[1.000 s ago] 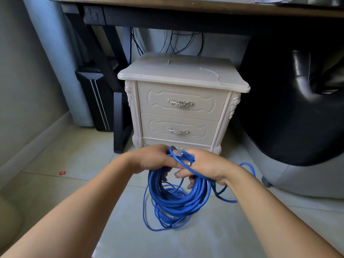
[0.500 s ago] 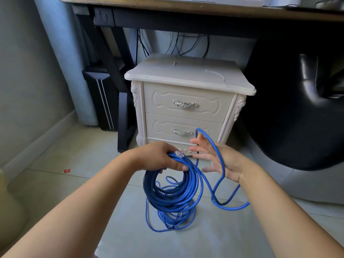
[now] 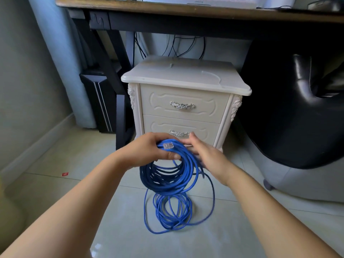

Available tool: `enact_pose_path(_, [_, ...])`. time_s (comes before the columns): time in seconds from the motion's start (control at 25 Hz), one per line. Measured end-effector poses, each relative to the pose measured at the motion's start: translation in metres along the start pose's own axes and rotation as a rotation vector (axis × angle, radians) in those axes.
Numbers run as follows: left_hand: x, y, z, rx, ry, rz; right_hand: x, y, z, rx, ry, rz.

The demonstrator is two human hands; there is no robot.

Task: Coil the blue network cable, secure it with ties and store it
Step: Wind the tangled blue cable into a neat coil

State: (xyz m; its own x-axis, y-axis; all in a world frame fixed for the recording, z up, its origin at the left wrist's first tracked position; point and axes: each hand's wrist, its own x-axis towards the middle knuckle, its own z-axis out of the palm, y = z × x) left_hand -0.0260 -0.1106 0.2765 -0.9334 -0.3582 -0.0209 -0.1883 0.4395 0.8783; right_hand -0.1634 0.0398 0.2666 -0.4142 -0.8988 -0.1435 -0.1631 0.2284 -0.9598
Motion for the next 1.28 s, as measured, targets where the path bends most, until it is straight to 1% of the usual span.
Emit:
enact_pose_path(0.08, [-0.001,0.002,-0.002,-0.123,0.073,0.005,0.0,0.006,0.0,-0.006,-0.058,0.016])
enact_pose_path(0.28, [-0.004,0.002,-0.003,-0.344,0.24,0.016,-0.004,0.007,0.004,0.093,-0.068,0.082])
enact_pose_path(0.32, [-0.002,0.002,-0.001,-0.387,0.275,0.01,-0.002,0.009,0.011,0.135,-0.027,0.086])
enact_pose_path(0.48, [0.001,0.006,0.012,-0.599,0.429,-0.072,0.005,0.007,0.027,0.495,0.207,0.048])
enact_pose_path(0.56, [0.001,0.008,0.02,-0.688,0.462,-0.087,0.008,0.003,0.025,0.517,0.272,0.017])
enact_pose_path(0.6, [0.002,0.009,0.023,-0.704,0.434,-0.086,0.008,0.002,0.022,0.491,0.307,0.016])
enact_pose_path(0.64, [0.001,0.011,0.025,-0.692,0.365,-0.083,0.009,0.003,0.02,0.456,0.352,0.026])
enact_pose_path(0.68, [-0.001,0.012,0.022,-0.648,0.261,-0.08,0.01,0.003,0.018,0.418,0.399,0.037])
enact_pose_path(0.76, [-0.006,0.012,0.007,-0.569,0.004,-0.086,0.009,0.001,0.012,0.296,0.466,0.015])
enact_pose_path(0.8, [-0.009,0.01,-0.003,-0.574,-0.09,-0.095,0.009,0.0,0.009,0.192,0.48,-0.022])
enact_pose_path(0.84, [-0.012,0.008,-0.012,-0.604,-0.151,-0.099,0.008,0.0,0.005,0.06,0.472,-0.062])
enact_pose_path(0.88, [-0.014,0.007,-0.017,-0.613,-0.171,-0.086,0.006,-0.001,0.003,-0.088,0.449,-0.093])
enact_pose_path(0.92, [-0.016,0.009,-0.016,-0.567,-0.151,-0.073,0.004,-0.002,0.003,-0.241,0.422,-0.114])
enact_pose_path(0.96, [-0.015,0.012,-0.01,-0.434,-0.108,-0.062,0.003,-0.004,0.005,-0.369,0.398,-0.129])
enact_pose_path(1.0, [-0.014,0.016,0.0,-0.229,-0.051,-0.041,0.001,-0.005,0.008,-0.457,0.374,-0.15])
enact_pose_path(1.08, [-0.009,0.019,0.024,0.185,0.131,0.069,-0.001,-0.007,0.015,-0.526,0.323,-0.226])
enact_pose_path(1.12, [-0.007,0.02,0.032,0.305,0.252,0.104,-0.002,-0.008,0.019,-0.544,0.317,-0.258])
enact_pose_path(1.2, [-0.004,0.022,0.036,0.346,0.424,0.099,-0.004,-0.012,0.023,-0.573,0.353,-0.289])
enact_pose_path(1.28, [-0.001,0.021,0.033,0.311,0.478,0.096,-0.006,-0.016,0.02,-0.536,0.391,-0.29])
